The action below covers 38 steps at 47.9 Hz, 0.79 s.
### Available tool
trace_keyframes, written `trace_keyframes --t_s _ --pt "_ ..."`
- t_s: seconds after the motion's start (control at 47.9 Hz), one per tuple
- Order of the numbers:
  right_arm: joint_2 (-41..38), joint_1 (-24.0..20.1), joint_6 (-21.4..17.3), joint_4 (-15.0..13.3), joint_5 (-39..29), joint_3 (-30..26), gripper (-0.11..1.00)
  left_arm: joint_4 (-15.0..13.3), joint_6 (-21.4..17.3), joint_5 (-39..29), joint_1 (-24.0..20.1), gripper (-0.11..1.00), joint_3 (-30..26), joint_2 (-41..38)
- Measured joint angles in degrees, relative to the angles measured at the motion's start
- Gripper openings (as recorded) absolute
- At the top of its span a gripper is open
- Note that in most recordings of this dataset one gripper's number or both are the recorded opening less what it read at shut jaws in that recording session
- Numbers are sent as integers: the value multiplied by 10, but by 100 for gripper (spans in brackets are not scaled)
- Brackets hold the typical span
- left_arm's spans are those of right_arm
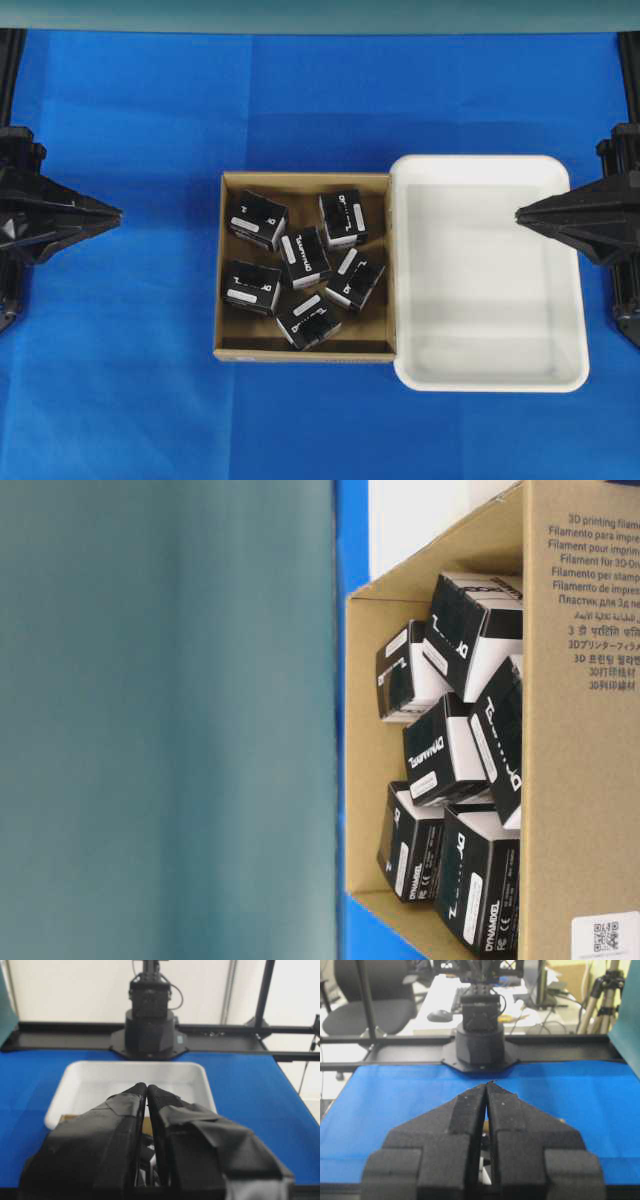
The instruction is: Pick a box that is randomly placed inside the cardboard box.
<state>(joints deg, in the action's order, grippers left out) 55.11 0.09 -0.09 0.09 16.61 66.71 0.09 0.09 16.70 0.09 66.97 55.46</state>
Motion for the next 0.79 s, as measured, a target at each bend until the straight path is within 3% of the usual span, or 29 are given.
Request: trace_keyframes --t_s 0.125,0.209,0.522,0.794 --pt "0 0 -7 11 -14 0 2 5 3 -22 -1 0 -1 0" --pt "0 0 -21 25 -52 -1 0 7 3 -45 -2 -6 -8 2" --pt "1 0 -60 31 -213 -41 0 8 3 -104 -2 -6 -25 4" --pt "2 0 -61 31 -251 -61 0 8 3 -107 -2 -6 -27 5"
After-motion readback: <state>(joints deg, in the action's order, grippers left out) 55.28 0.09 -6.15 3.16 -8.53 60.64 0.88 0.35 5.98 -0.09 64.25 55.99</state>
